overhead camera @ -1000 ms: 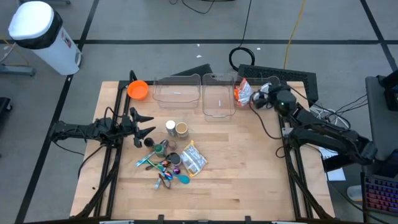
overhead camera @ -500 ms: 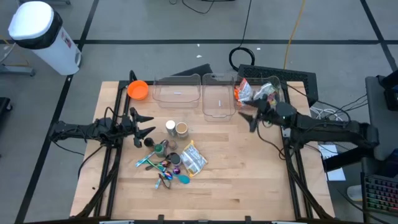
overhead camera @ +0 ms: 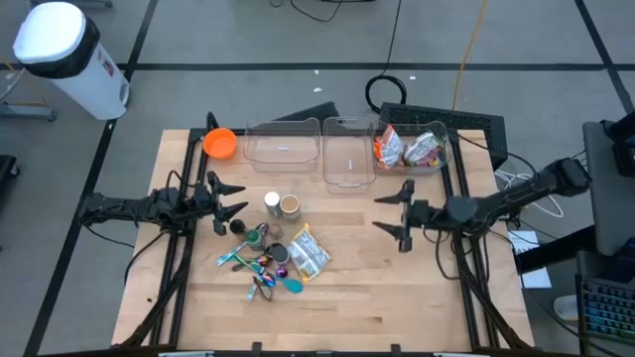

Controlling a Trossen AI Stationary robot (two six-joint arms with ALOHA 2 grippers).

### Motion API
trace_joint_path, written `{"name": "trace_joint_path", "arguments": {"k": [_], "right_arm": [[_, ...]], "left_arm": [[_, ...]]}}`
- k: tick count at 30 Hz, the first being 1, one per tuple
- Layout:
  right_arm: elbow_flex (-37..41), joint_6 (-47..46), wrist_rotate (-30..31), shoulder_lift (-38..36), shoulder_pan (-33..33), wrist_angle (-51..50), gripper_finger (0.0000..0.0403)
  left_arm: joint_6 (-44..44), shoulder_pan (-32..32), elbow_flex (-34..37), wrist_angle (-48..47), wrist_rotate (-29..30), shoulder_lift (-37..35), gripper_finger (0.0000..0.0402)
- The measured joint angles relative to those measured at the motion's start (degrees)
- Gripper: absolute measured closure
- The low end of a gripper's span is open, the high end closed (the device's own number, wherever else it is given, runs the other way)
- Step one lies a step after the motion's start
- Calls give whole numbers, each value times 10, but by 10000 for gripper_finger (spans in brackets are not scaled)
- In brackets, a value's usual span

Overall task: Pick & Place Food Item
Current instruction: Put the yellow noodle pack into the right transparent bin

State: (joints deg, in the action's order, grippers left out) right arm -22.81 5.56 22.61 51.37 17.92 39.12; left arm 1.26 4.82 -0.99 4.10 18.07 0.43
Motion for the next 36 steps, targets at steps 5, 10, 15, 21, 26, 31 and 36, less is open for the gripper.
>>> {"name": "trace_joint_path", "arguments": {"k": [5, 10, 15, 21, 26, 31, 36], "right_arm": [[-64, -3, -1, 64, 24, -39, 142], [-131, -14, -2, 136, 28, -89, 148], [-191, -12, -3, 212, 28, -128, 149], [-259, -1, -4, 292, 25, -172, 149], [-320, -18, -8, 346, 12, -226, 149], [-356, -34, -82, 394, -6, -233, 149], [-368, -49, -109, 447, -26, -218, 149]], "left_arm": [[0, 0, 0, 0, 0, 0, 174], [0, 0, 0, 0, 0, 0, 174], [0, 0, 0, 0, 0, 0, 174], [0, 0, 0, 0, 0, 0, 174], [0, 0, 0, 0, 0, 0, 174], [0, 0, 0, 0, 0, 0, 174], [0, 0, 0, 0, 0, 0, 174]]}}
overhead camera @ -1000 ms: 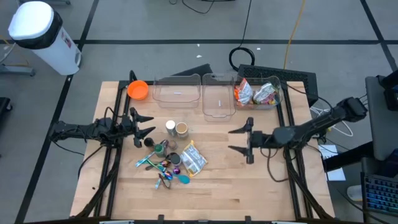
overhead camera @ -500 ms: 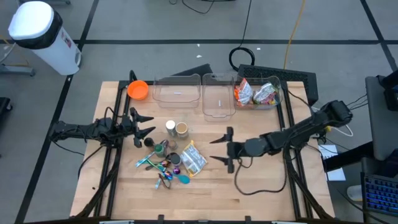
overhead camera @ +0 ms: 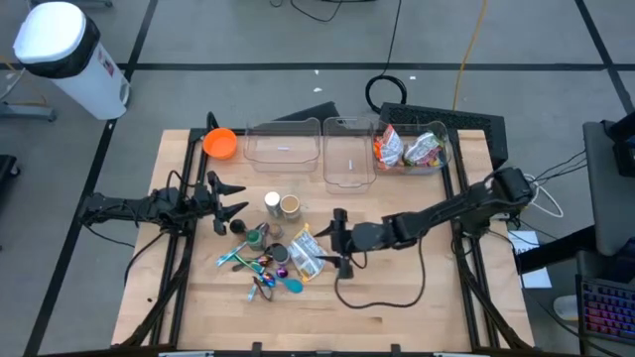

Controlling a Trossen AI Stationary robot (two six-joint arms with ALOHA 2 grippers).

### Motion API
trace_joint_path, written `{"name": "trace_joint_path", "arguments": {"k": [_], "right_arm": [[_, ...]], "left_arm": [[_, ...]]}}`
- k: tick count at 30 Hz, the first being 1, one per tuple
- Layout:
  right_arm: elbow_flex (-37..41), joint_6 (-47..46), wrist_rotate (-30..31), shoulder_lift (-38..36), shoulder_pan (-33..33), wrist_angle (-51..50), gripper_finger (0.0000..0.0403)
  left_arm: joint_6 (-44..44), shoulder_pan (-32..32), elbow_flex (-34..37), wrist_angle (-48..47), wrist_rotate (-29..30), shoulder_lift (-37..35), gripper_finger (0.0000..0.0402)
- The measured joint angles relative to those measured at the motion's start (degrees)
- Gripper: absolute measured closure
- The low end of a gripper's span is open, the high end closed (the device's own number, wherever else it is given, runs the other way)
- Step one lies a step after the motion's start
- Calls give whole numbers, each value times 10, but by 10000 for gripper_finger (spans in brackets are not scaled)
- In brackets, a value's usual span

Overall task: Pick & Place Food Item
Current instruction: Put the yellow noodle pack into the right transparent bin

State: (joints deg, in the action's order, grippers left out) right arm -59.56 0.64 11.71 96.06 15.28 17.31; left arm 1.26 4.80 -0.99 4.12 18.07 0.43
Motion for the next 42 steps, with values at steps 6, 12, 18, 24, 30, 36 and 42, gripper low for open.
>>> {"name": "trace_joint_path", "arguments": {"k": [6, 12, 18, 24, 30, 36, 42], "right_arm": [[-1, -2, 0, 59, -11, 22, 149], [0, -2, -9, 101, -14, 42, 149], [0, -37, -30, 133, -13, 61, 149], [0, -39, -29, 154, -13, 63, 149], [-1, -81, -28, 147, -10, 13, 149], [-1, -117, -30, 99, 13, -111, 149], [0, -195, -31, 29, 39, -256, 149]], "left_arm": [[0, 0, 0, 0, 0, 0, 174], [0, 0, 0, 0, 0, 0, 174], [0, 0, 0, 0, 0, 0, 174], [0, 0, 0, 0, 0, 0, 174], [0, 0, 0, 0, 0, 0, 174], [0, 0, 0, 0, 0, 0, 174], [0, 0, 0, 0, 0, 0, 174]]}}
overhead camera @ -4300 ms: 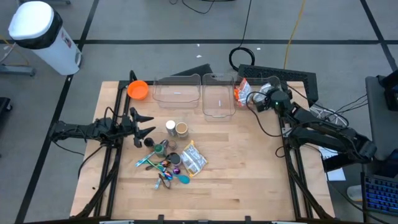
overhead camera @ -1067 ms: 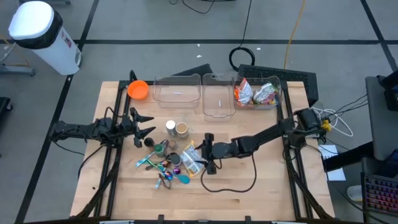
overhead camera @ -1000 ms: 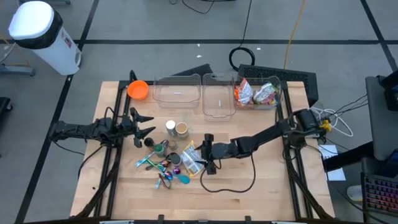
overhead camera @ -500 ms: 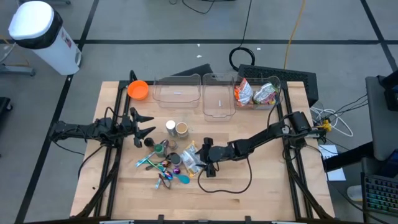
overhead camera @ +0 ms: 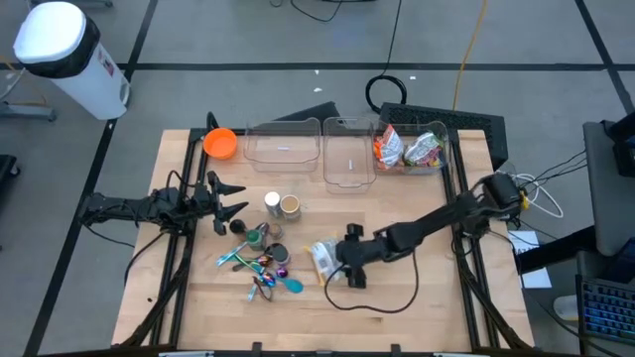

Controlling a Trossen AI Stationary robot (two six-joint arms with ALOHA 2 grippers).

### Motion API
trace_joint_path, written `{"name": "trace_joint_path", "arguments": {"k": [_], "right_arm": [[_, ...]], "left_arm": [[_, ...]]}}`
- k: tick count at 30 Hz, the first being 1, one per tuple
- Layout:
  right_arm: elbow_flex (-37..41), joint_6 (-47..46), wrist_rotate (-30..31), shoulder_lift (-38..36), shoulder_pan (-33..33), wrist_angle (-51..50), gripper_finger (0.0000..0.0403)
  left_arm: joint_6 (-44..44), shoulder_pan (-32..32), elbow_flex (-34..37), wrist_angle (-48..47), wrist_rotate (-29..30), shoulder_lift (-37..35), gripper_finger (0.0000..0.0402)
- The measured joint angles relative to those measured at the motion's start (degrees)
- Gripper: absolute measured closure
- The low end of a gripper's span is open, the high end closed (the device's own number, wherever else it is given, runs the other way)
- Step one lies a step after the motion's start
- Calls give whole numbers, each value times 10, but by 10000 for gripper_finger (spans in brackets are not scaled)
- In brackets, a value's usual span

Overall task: Pick & Place Food Item
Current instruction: Put the yellow noodle pack into the right transparent bin

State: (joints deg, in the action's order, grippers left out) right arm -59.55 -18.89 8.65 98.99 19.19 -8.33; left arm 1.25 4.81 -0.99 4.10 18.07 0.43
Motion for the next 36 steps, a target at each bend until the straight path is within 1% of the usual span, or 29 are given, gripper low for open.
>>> {"name": "trace_joint_path", "arguments": {"k": [5, 7, 9, 12, 14, 20, 23, 27, 31, 36], "right_arm": [[1, -83, 2, -60, 16, -129, 149], [10, -92, 16, -79, 22, -142, 149], [26, -90, 52, -96, 30, -134, 149], [55, -85, 108, -105, 38, -70, 149], [75, -64, 126, -106, 40, -4, 149], [146, -8, 120, -89, 31, 274, 149], [157, 7, 112, -69, 18, 369, 149], [152, 11, 61, -28, -1, 436, 149], [149, 22, 61, 19, -6, 506, 149], [141, 88, 61, 48, -9, 492, 149]], "left_arm": [[0, 0, 0, 0, 0, 0, 174], [0, 0, 0, 0, 0, 0, 174], [0, 0, 0, 0, 0, 0, 174], [0, 0, 0, 0, 0, 0, 174], [0, 0, 0, 0, 0, 0, 174], [0, 0, 0, 0, 0, 0, 174], [0, 0, 0, 0, 0, 0, 174], [0, 0, 0, 0, 0, 0, 174], [0, 0, 0, 0, 0, 0, 174], [0, 0, 0, 0, 0, 0, 174]]}}
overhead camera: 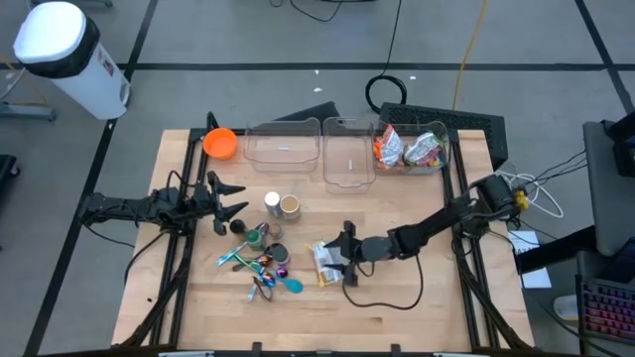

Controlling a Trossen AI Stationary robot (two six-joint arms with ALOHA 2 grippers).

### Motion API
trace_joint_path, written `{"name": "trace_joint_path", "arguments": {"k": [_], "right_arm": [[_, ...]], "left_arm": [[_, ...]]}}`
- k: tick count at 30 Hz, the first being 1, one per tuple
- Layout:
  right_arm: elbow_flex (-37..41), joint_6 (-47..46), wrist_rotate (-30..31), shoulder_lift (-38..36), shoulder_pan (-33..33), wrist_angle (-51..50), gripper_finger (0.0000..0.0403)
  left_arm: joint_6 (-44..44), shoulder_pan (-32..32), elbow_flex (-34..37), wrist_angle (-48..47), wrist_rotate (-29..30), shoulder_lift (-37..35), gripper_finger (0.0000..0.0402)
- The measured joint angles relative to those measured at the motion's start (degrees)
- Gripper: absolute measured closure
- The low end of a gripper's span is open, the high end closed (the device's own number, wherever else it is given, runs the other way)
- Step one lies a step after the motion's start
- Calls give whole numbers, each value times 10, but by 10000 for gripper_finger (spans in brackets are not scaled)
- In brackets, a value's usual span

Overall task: Pick & Place Food Item
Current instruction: Put the yellow noodle pack into the right transparent bin

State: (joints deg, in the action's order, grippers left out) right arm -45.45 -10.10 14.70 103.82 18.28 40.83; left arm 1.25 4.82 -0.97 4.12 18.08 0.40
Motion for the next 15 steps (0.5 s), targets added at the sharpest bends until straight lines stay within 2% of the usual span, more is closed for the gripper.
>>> {"name": "trace_joint_path", "arguments": {"k": [5, 11, 15], "right_arm": [[-13, 33, 1, 3, -9, -55, 149], [-22, 30, 7, -5, -16, -134, 149], [-22, 3, 49, -18, -17, -181, 149]], "left_arm": [[0, 0, 0, 1, 0, 0, 174], [0, 0, 0, 0, 0, 0, 174], [0, 0, 0, 0, 0, 0, 174]]}}
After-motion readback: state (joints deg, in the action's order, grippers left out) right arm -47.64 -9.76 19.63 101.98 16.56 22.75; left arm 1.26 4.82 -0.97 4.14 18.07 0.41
